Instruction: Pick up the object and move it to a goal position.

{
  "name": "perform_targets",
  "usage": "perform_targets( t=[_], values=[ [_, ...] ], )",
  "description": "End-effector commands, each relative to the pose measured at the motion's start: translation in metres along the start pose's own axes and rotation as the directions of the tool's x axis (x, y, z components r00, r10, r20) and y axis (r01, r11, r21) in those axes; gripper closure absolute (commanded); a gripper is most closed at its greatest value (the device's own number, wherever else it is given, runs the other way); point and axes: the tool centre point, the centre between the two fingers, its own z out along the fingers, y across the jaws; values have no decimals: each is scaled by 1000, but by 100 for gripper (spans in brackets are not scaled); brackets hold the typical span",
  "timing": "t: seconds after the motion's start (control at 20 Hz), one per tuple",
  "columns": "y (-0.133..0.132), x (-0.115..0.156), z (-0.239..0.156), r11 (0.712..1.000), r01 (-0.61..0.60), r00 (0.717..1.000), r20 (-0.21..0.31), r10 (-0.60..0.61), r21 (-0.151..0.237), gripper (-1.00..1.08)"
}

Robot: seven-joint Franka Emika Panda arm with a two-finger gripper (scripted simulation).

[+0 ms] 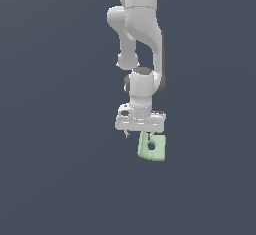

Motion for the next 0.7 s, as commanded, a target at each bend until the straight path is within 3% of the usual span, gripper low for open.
perform_targets(
  t=[0.0,0.3,0.65],
  values=[
    [-4,-1,3,1000,-11,999,-40,11,5,-100],
    [-10,-4,8,999,-30,993,-112,32,18,-100],
    [-14,-6,11,999,-41,986,-159,45,28,-100]
  ],
)
